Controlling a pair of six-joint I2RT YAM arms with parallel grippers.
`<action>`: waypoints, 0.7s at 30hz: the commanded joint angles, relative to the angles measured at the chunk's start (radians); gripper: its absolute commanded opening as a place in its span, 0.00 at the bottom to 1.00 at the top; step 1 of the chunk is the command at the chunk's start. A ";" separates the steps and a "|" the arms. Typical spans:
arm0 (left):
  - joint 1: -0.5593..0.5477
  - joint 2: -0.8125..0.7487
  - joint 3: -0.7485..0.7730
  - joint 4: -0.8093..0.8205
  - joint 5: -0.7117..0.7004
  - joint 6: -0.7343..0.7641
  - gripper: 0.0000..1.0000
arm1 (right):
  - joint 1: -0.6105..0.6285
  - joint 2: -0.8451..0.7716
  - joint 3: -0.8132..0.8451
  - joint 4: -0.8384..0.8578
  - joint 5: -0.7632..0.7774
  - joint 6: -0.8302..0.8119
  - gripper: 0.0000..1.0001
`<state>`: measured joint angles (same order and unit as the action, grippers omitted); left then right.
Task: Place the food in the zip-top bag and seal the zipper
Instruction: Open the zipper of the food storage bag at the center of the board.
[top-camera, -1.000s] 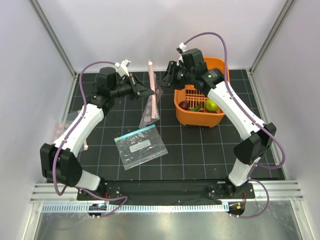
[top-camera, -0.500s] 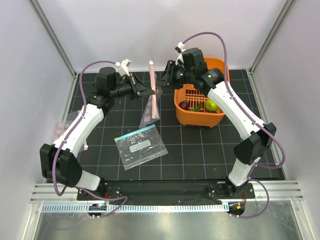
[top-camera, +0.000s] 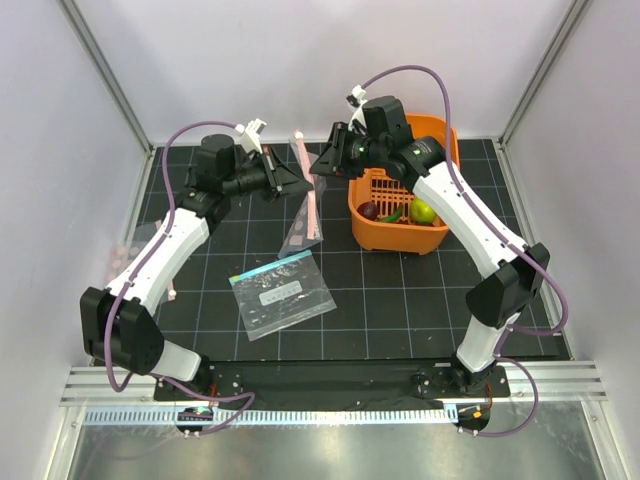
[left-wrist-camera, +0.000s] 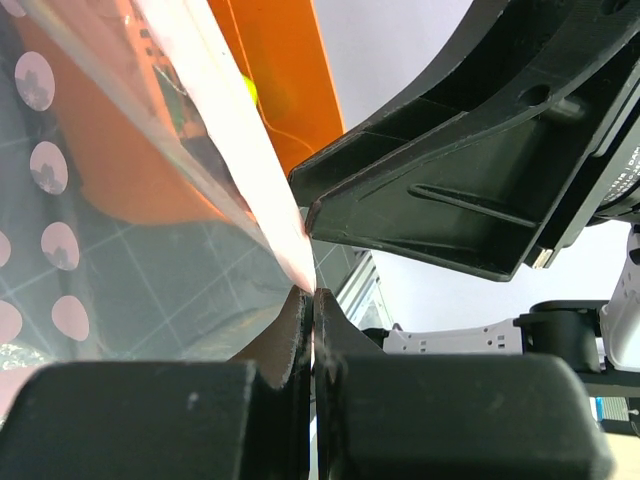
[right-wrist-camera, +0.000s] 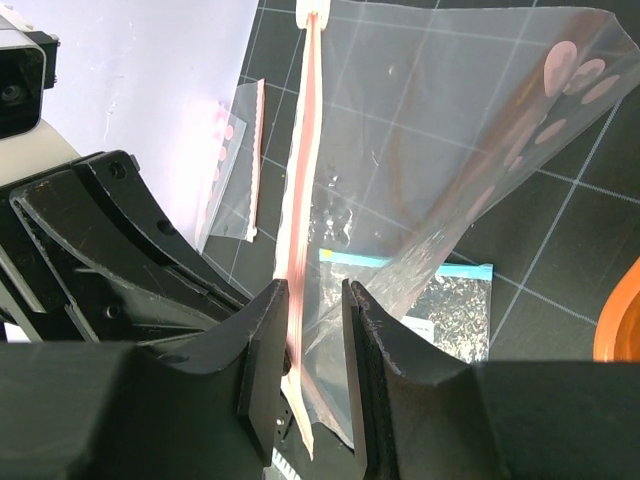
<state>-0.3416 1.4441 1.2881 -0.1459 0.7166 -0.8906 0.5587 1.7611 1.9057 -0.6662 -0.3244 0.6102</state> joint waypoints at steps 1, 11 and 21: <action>-0.011 -0.008 0.019 0.062 0.037 -0.002 0.00 | 0.003 0.001 0.010 0.039 -0.050 0.016 0.34; -0.010 -0.025 -0.001 0.065 0.000 0.007 0.00 | 0.003 -0.017 -0.002 0.024 -0.019 0.003 0.29; -0.011 -0.024 -0.003 0.065 0.001 0.010 0.00 | 0.003 -0.041 -0.011 0.043 -0.021 0.005 0.38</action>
<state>-0.3515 1.4441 1.2858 -0.1459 0.7078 -0.8860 0.5587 1.7615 1.8866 -0.6586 -0.3405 0.6209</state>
